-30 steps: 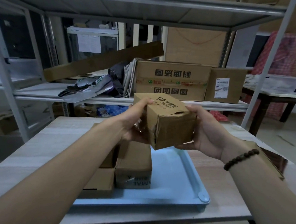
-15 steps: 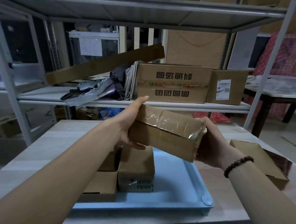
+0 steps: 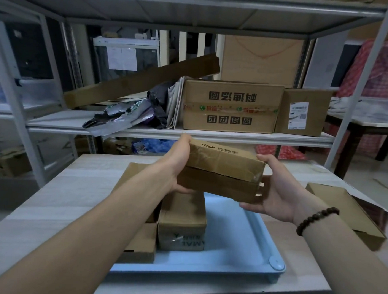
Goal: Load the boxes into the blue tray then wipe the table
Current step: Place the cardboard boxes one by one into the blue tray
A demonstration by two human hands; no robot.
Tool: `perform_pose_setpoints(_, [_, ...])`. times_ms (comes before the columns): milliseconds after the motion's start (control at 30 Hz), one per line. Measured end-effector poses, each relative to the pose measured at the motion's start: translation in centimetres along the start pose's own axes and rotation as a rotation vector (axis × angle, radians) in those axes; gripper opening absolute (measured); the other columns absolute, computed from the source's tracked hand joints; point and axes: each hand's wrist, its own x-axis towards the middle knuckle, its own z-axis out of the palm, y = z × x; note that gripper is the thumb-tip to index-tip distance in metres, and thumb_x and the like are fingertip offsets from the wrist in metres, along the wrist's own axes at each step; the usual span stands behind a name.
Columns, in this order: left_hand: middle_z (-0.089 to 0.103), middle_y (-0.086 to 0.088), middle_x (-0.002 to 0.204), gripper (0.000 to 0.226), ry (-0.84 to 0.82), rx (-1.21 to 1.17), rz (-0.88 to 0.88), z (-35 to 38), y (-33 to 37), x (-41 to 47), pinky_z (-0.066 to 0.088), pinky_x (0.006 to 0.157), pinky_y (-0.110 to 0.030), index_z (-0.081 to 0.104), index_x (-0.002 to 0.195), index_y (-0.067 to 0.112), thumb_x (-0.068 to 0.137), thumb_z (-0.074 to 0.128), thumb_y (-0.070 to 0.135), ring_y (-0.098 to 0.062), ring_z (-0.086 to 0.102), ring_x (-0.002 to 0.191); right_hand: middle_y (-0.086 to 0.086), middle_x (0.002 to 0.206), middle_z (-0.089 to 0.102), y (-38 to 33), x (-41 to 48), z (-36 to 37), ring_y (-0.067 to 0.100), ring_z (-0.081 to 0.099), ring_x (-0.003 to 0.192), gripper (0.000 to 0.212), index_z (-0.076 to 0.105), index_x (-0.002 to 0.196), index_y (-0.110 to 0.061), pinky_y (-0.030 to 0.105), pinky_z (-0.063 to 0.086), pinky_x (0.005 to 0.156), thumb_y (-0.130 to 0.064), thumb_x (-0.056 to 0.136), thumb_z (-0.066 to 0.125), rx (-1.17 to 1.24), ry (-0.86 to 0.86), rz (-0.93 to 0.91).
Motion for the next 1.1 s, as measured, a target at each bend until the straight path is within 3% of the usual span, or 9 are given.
perform_pose_setpoints(133, [0.067,-0.006,0.095,0.025,-0.076,0.026,0.028,-0.1,0.0,-0.3,0.055,0.083,-0.044,0.06,0.095,0.022,0.087,0.053,0.045,-0.025,0.064,0.095,0.019,0.114,0.061,0.3,0.1,-0.1,0.039,0.065,0.106,0.051,0.063,0.121,-0.01,0.052,0.057,0.078,-0.045,0.084,0.062,0.053,-0.039,-0.027])
perform_pose_setpoints(300, [0.063,-0.005,0.091,0.028,-0.256,0.094,0.104,-1.7,-0.3,0.2,0.046,0.085,-0.042,0.063,0.099,0.02,0.079,0.067,0.039,-0.023,0.06,0.09,0.02,0.131,0.064,0.0,-0.3,-0.8,0.034,0.056,0.112,0.061,0.061,0.132,-0.011,0.054,0.042,0.104,-0.024,0.073,0.059,0.18,-0.111,-0.219])
perform_pose_setpoints(400, [0.068,-0.005,0.112,0.049,-0.396,0.176,0.188,-2.6,-0.5,0.5,0.048,0.092,-0.044,0.065,0.12,0.015,0.072,0.075,0.022,-0.021,0.063,0.103,0.017,0.13,0.066,-0.4,-0.4,-1.4,0.033,0.06,0.11,0.064,0.06,0.133,-0.013,0.041,0.051,0.091,-0.006,0.071,0.048,0.214,-0.208,-0.319])
perform_pose_setpoints(500, [0.061,-0.006,0.132,0.084,-0.473,0.23,0.3,-3.6,-0.5,1.3,0.051,0.1,-0.048,0.048,0.136,0.027,0.062,0.08,0.002,-0.024,0.059,0.121,0.016,0.119,0.069,-0.3,-0.1,-1.8,0.037,0.062,0.112,0.079,0.059,0.132,-0.019,0.046,0.056,0.089,0.018,0.064,0.043,0.124,-0.255,-0.39])
perform_pose_setpoints(633, [0.048,0.002,0.14,0.105,-0.432,0.436,0.507,-4.4,-0.5,1.4,0.054,0.093,-0.03,0.029,0.145,0.031,0.064,0.08,-0.014,-0.017,0.046,0.132,0.01,0.123,0.064,0.9,0.8,-1.2,0.028,0.059,0.117,0.095,0.052,0.129,-0.026,0.038,0.057,0.078,0.033,0.055,0.055,-0.204,-0.129,-0.541])
perform_pose_setpoints(767, [0.044,0.011,0.142,0.109,-0.39,0.601,0.669,-4.6,-0.5,1.7,0.047,0.094,-0.016,0.021,0.144,0.038,0.067,0.084,-0.007,-0.009,0.038,0.136,0.001,0.126,0.057,1.6,0.9,-0.7,-0.004,0.059,0.106,0.094,0.037,0.131,-0.027,0.016,0.054,0.079,0.034,0.065,0.066,-0.41,-0.026,-0.68])
perform_pose_setpoints(867, [0.044,0.018,0.138,0.107,-0.274,0.676,0.826,-4.4,-0.2,1.6,0.037,0.106,-0.021,0.025,0.146,0.037,0.065,0.091,0.01,0.003,0.039,0.131,-0.006,0.132,0.053,1.7,1.0,-0.8,-0.001,0.056,0.115,0.093,0.032,0.139,-0.031,0.012,0.053,0.079,0.023,0.074,0.07,-0.448,0.038,-0.704])
perform_pose_setpoints(1000, [0.037,0.009,0.141,0.11,-0.027,0.837,1.068,-3.6,0.3,1.1,0.028,0.111,-0.03,0.026,0.153,0.034,0.064,0.091,0.029,-0.012,0.031,0.131,-0.007,0.159,0.029,1.3,1.2,-0.3,0.02,0.053,0.127,0.097,0.016,0.155,-0.04,0.04,0.059,0.088,0.015,0.087,0.058,-0.404,0.082,-0.56])
perform_pose_setpoints(1100, [0.033,0.007,0.146,0.114,0.113,1.038,1.194,-2.9,0.2,0.8,0.022,0.11,-0.033,0.019,0.156,0.034,0.064,0.087,0.037,-0.017,0.022,0.132,0.004,0.139,0.048,0.9,0.7,0.8,0.038,0.063,0.113,0.063,0.032,0.15,-0.029,0.057,0.058,0.084,0.0,0.096,0.048,0.061,-0.031,-0.362])
